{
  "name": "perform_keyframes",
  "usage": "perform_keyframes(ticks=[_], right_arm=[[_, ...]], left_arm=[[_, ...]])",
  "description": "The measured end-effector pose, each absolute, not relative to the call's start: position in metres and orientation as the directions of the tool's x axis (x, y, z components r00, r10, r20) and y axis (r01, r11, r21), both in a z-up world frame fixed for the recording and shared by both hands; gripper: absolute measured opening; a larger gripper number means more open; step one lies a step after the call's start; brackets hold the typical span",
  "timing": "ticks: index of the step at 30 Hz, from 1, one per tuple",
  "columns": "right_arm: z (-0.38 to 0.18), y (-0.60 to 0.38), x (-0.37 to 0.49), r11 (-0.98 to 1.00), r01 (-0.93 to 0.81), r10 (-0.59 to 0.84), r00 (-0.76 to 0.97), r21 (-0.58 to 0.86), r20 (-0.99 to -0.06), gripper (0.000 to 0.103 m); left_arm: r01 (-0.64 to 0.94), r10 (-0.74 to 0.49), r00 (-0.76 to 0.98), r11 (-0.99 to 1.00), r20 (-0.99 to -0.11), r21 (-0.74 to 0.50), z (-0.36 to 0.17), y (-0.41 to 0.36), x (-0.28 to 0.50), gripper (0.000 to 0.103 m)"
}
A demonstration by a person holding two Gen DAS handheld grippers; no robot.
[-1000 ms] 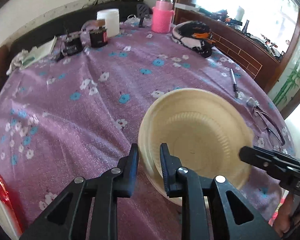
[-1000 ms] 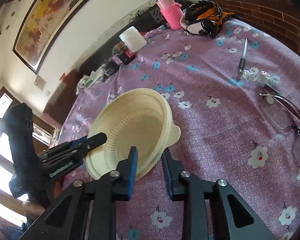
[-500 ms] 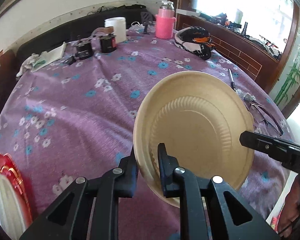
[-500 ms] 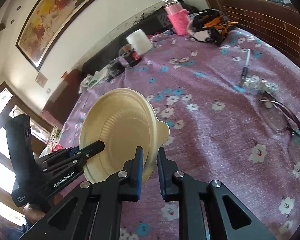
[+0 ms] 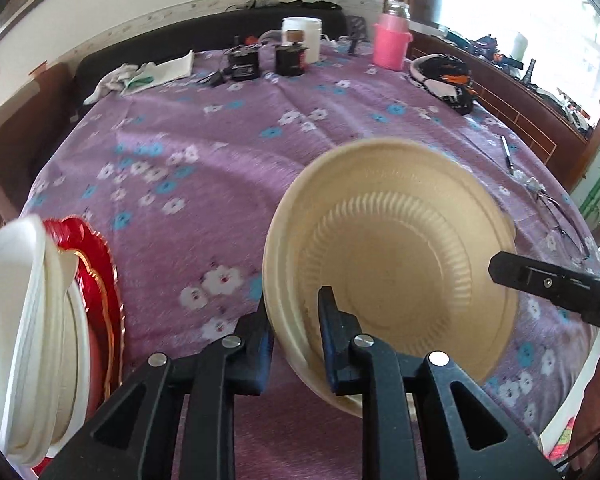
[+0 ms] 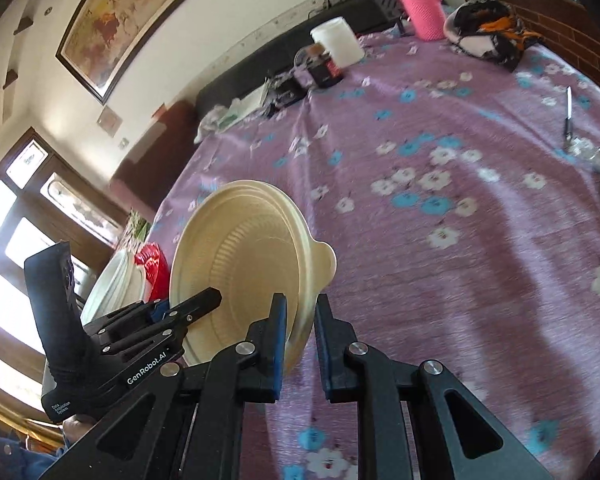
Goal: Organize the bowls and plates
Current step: 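Carry the cream bowl with both grippers toward the red plate stack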
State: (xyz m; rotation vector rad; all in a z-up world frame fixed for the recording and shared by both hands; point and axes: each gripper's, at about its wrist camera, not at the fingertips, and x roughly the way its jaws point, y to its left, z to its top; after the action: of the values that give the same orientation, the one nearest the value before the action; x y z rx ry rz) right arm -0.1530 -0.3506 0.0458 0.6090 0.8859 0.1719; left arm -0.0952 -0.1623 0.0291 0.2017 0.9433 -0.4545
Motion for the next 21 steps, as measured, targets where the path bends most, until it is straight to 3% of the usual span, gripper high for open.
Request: perform_keyframes(ticks=[21], right_arm=[[0.0398,-0.3418,-0.1554,0.829,0.113,0.368,0.628,0.548,-0.686,0.016]], left_arm=[[0.457,-0.264,0.546,0.889,-0.795,0.019,0.0300,-0.1646,-0.1038,0.024]])
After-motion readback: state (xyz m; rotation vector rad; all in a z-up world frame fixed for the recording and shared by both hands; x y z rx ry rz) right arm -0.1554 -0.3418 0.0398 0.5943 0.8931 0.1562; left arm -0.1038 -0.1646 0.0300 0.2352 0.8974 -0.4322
